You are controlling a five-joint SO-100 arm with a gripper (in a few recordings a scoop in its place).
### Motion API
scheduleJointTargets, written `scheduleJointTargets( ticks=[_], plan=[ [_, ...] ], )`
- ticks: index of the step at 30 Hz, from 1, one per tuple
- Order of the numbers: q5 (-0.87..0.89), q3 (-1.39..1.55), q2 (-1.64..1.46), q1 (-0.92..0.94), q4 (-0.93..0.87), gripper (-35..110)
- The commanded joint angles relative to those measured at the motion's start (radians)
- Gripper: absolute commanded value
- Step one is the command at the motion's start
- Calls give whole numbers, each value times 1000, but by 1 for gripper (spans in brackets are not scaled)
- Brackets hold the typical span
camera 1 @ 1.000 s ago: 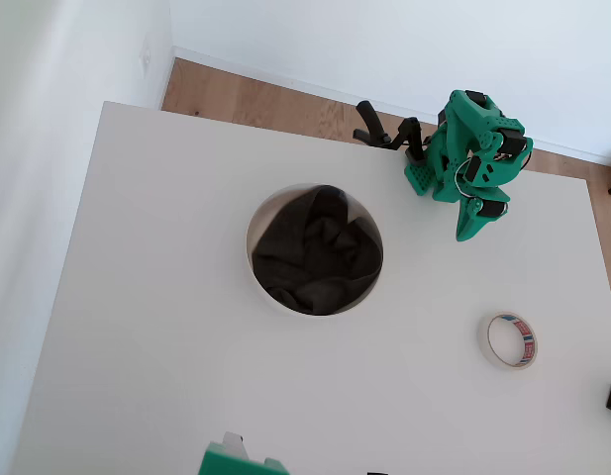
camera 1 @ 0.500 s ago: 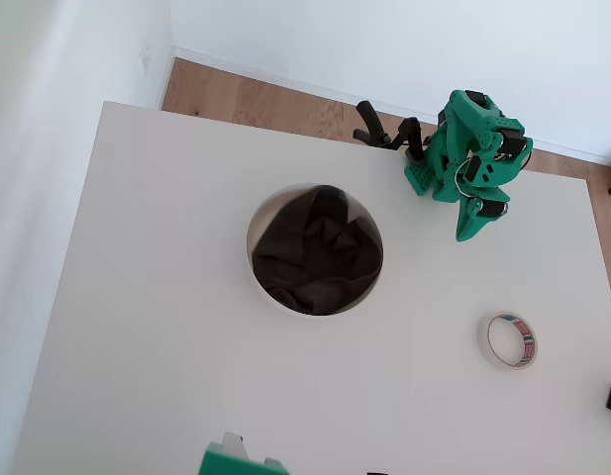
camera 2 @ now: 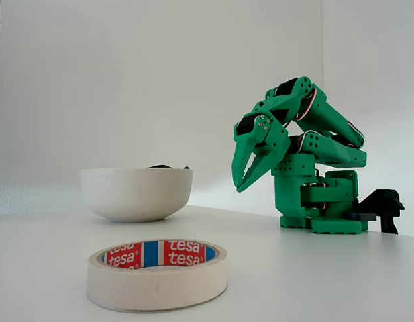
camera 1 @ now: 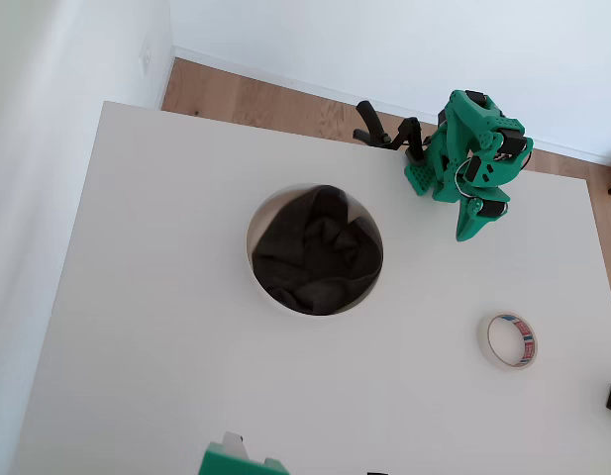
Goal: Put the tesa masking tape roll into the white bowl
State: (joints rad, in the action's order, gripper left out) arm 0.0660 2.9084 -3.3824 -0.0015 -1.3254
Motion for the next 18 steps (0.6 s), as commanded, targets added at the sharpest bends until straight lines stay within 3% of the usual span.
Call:
scheduleJointTargets(
  ticks=[1,14,18],
  plan=[
    [6,0,-8,17,-8,-8],
    [20,-8,-8,15,-11,-8],
    [38,-144,-8,51,-8,-8]
  ],
)
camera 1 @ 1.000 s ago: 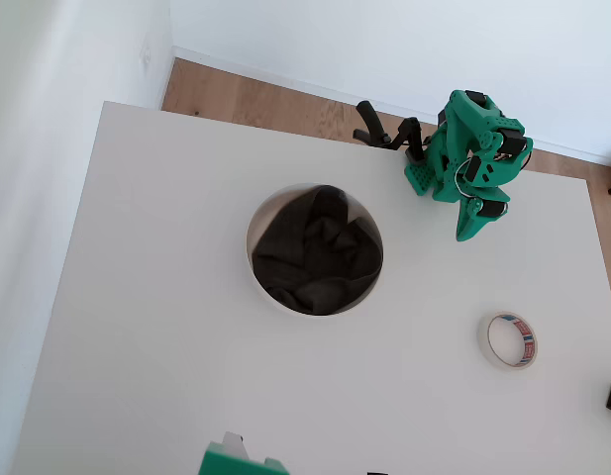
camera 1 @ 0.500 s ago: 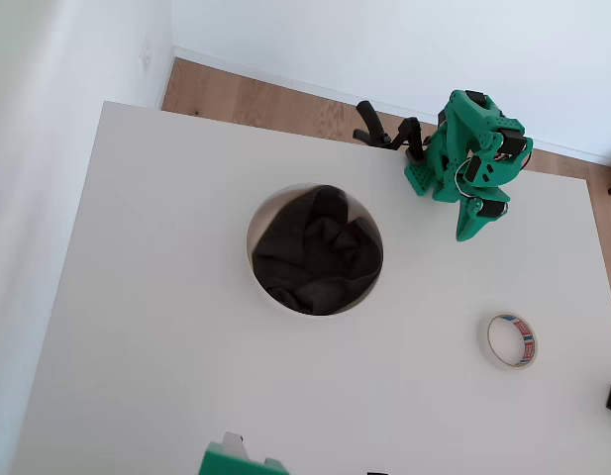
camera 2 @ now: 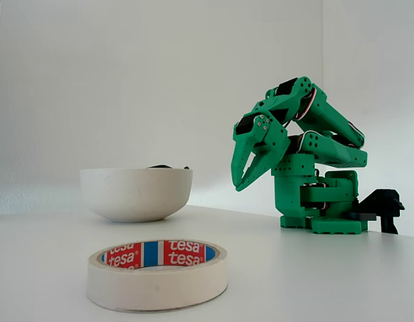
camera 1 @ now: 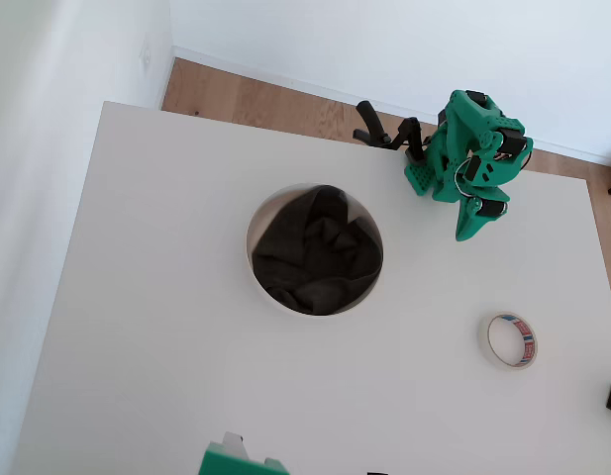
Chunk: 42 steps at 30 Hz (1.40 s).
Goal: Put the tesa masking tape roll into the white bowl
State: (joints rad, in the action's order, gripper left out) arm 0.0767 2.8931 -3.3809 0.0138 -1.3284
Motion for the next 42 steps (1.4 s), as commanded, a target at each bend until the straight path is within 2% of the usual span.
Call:
scheduleJointTargets(
  ticks=[1,3,8,14,18,22,29,34,42],
  plan=[
    [41,-170,-5,35,-2,-8],
    [51,-258,69,34,26,-8],
    [97,-482,486,44,146,-8],
    [144,-672,957,-55,281,-8],
    [175,-787,1249,-153,331,12],
    [195,-907,1488,-216,351,16],
    [213,-936,1600,-290,443,19],
    [232,-1017,1664,-318,410,18],
    [236,-1034,1726,-341,462,18]
  ],
)
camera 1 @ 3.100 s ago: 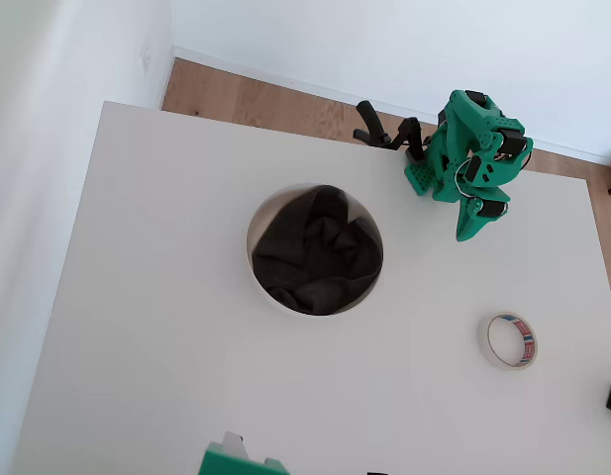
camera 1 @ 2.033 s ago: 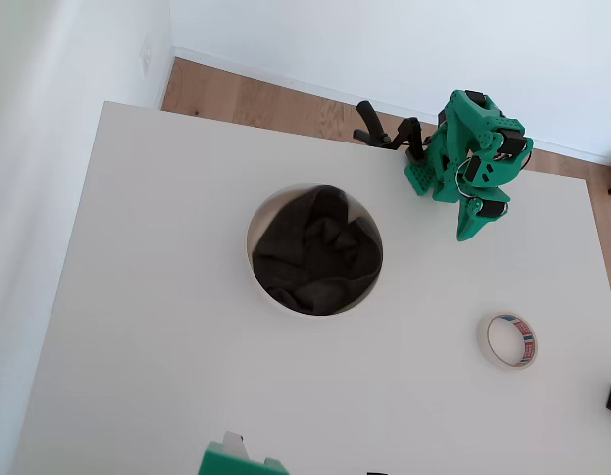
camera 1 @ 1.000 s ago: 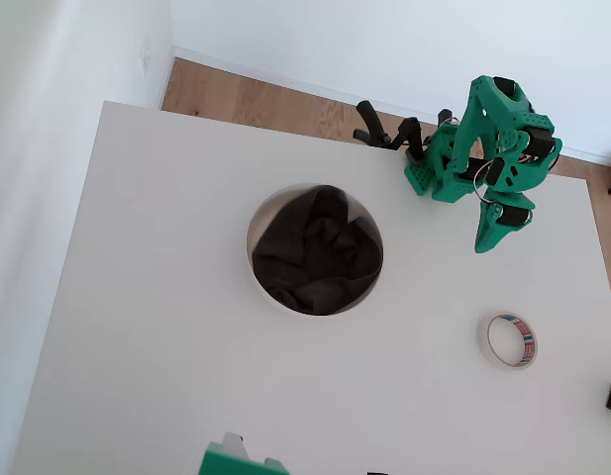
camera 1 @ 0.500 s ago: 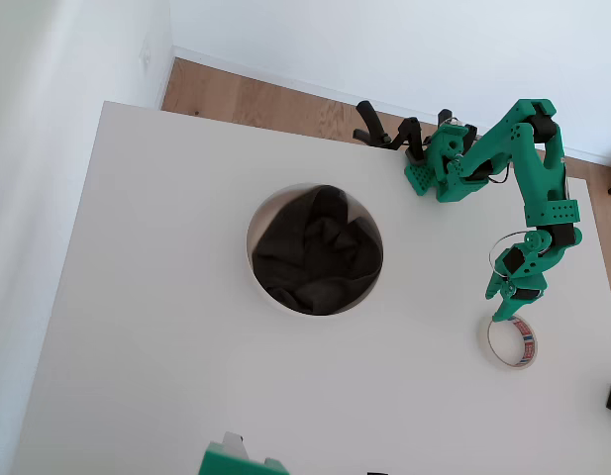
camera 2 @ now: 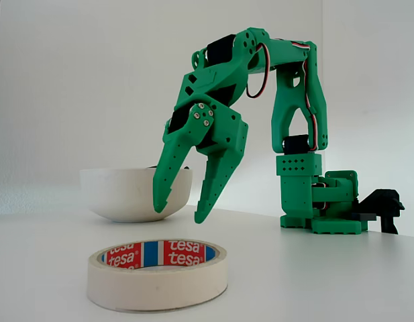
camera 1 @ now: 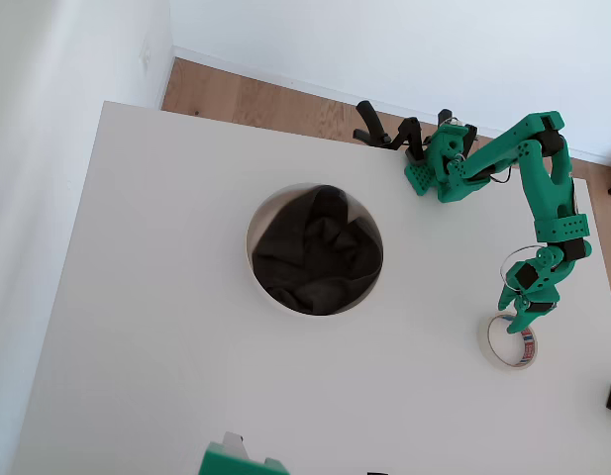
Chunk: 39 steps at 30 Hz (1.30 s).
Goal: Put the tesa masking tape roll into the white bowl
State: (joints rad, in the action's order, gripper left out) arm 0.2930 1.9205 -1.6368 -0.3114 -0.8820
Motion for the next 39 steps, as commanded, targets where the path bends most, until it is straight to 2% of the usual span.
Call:
scheduleJointTargets(
  ticks=[1,14,39],
  plan=[
    [21,-61,-8,-15,21,18],
    [40,-61,38,-32,58,17],
    [57,-98,-21,-101,-31,17]
  ],
)
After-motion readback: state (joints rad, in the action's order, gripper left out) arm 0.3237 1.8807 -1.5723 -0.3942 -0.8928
